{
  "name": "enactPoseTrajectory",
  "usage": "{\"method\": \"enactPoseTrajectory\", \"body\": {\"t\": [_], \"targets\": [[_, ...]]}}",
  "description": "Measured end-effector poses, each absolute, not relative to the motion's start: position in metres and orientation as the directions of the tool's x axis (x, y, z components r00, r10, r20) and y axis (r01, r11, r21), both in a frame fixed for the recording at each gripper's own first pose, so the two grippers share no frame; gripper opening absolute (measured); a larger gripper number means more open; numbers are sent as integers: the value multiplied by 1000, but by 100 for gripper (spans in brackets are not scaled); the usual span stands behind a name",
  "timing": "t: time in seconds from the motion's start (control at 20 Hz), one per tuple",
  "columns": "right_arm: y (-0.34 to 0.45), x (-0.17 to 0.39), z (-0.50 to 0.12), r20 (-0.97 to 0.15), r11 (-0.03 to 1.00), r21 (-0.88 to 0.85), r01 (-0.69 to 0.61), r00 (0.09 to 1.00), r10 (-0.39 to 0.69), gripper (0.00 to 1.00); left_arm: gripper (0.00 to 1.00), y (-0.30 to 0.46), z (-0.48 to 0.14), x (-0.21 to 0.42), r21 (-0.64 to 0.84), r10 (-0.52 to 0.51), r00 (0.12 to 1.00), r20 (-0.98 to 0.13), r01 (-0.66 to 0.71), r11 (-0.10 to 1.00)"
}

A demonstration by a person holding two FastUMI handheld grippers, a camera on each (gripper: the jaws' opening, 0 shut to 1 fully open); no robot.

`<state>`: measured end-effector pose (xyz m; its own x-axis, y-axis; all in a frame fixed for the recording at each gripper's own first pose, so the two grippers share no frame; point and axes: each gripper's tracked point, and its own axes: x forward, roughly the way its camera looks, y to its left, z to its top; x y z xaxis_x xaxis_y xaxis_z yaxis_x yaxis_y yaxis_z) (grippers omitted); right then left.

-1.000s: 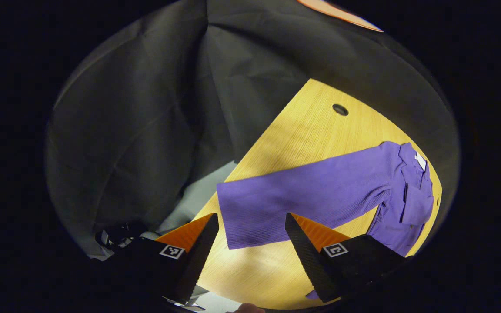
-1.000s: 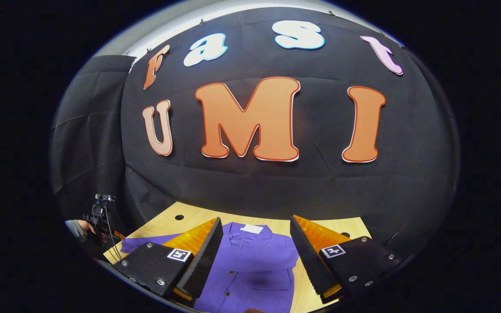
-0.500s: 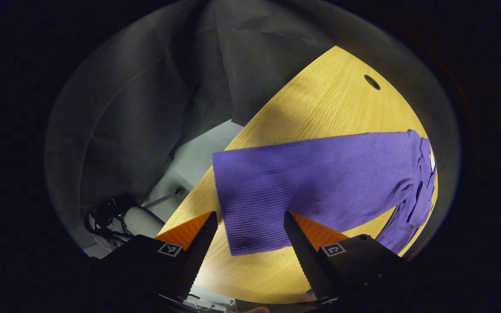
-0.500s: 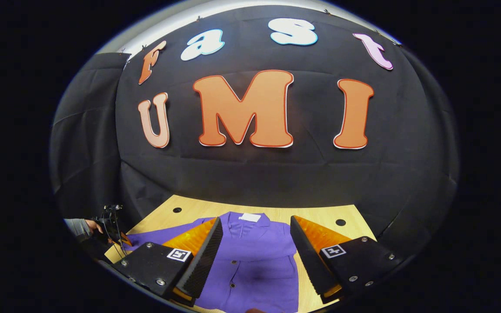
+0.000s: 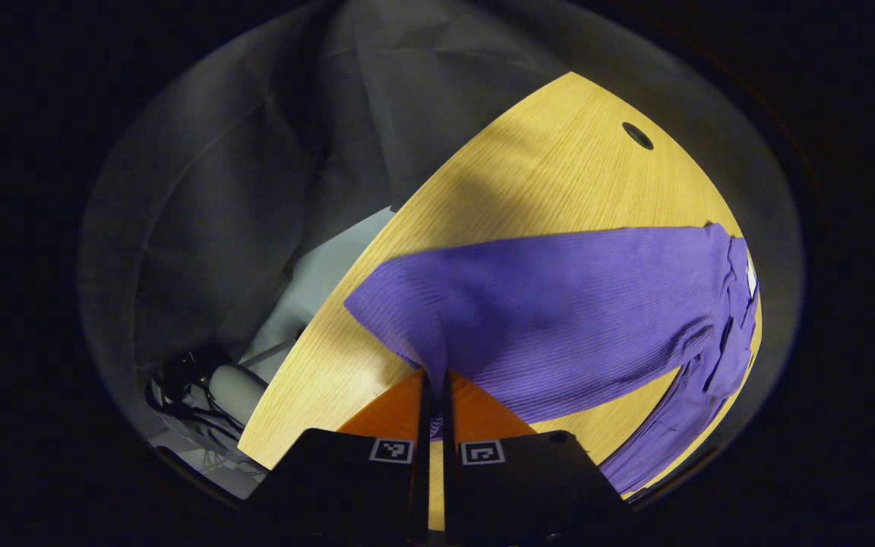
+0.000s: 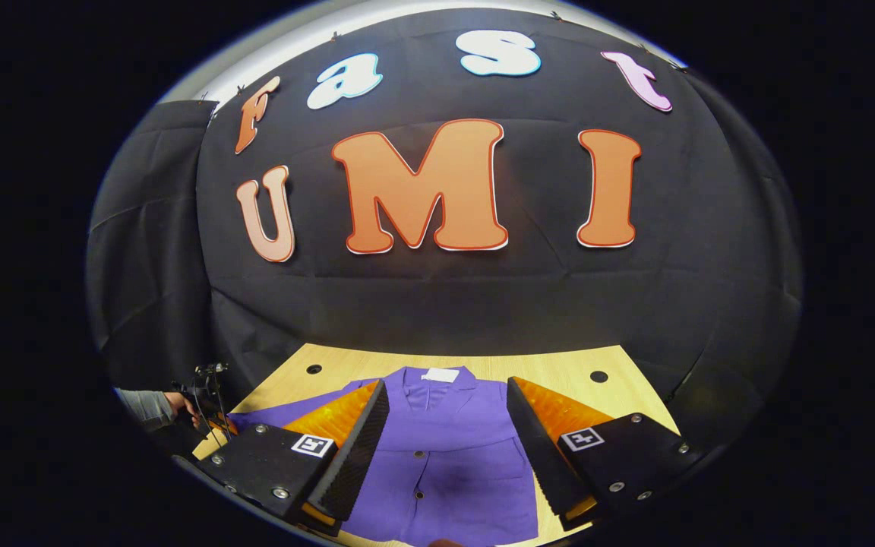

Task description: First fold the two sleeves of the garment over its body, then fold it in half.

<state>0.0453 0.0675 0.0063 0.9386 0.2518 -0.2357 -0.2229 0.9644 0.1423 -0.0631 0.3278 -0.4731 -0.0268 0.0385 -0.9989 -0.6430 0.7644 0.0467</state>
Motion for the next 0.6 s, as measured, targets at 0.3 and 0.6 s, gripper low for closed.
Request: {"method": "enactPoseTrajectory", "body": {"t": [0.3,0.6], "targets": [[39,53,17,-197,971,87,-224,951,237,93,8,310,-426,-25,61,125,73,-989,-572,818],[22,52,5,-191,965,82,-251,946,262,93,8,247,-369,40,14,125,223,-967,-444,896]]}}
